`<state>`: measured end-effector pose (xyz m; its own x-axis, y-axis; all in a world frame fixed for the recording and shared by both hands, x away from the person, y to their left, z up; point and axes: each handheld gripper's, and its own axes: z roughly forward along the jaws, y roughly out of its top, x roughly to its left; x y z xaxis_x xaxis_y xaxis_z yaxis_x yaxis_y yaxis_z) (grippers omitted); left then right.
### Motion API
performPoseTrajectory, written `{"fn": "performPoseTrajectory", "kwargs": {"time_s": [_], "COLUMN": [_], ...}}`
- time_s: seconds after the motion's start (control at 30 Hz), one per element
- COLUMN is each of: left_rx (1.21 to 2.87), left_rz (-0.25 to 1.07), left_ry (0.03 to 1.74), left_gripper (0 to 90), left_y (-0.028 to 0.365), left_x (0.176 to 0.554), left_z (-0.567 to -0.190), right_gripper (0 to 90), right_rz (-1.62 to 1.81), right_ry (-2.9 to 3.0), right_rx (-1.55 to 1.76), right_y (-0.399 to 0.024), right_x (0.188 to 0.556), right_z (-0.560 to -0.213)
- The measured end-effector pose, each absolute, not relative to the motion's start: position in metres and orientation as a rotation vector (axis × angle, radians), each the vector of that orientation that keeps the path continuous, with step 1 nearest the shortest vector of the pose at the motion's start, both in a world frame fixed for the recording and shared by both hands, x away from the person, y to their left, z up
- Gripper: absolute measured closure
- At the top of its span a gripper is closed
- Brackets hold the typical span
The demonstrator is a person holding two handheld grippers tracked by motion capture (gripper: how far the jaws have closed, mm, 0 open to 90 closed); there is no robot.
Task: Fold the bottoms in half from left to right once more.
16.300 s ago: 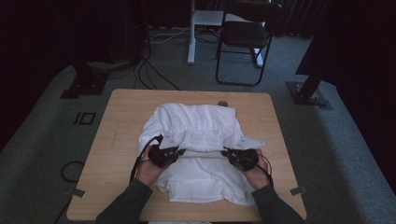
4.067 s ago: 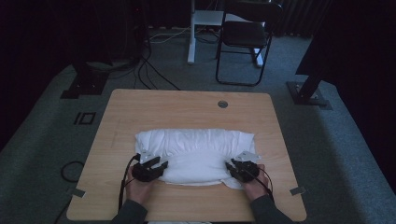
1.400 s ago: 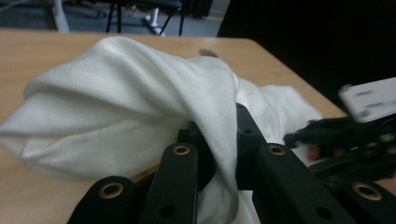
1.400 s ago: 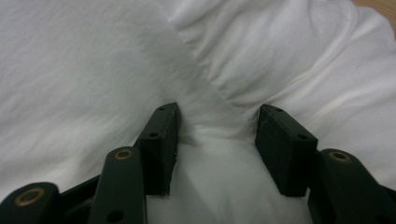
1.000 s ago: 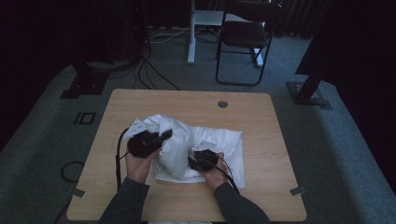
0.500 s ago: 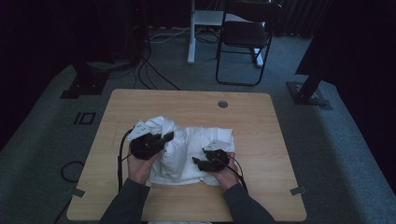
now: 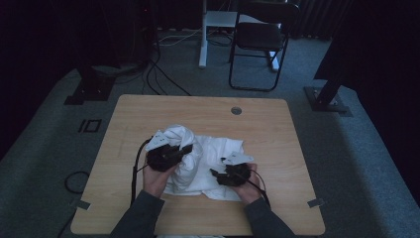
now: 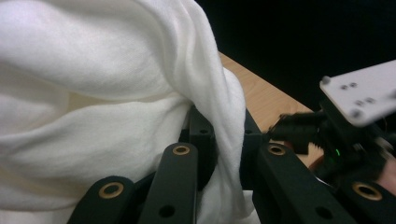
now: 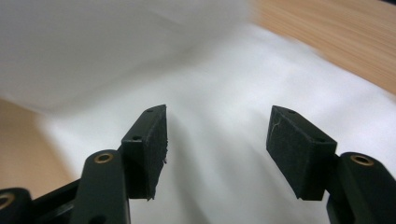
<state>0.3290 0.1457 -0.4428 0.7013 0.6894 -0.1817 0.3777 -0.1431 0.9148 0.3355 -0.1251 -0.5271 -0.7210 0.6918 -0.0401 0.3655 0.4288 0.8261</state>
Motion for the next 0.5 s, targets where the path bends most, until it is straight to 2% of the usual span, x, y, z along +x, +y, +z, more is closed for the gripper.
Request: {"fn": "performPoseTrajectory", "kwargs": {"time_s": [0.1, 0.2, 0.37, 0.5], "left_rx": [1.767, 1.787, 1.817, 1.855], "left_rz": [0.328, 0.318, 0.297, 0.285], "left_ry": [0.841, 0.821, 0.8, 0.781], "left_gripper": [82.7, 82.7, 82.7, 82.7], "left_y": [0.14, 0.129, 0.111, 0.098], "left_x": [0.329, 0.329, 0.331, 0.335], "left_z": [-0.443, -0.444, -0.449, -0.46], "right_gripper": [37.4, 40.8, 42.4, 38.3], "right_rz": [1.129, 1.018, 1.116, 1.186], "right_ry": [2.339, 2.404, 2.417, 2.461], "right_rx": [0.997, 0.951, 0.988, 0.971], "right_y": [-0.139, -0.125, -0.116, -0.122], "right_x": [0.341, 0.346, 0.355, 0.357], "right_z": [-0.543, -0.558, -0.562, -0.558]}}
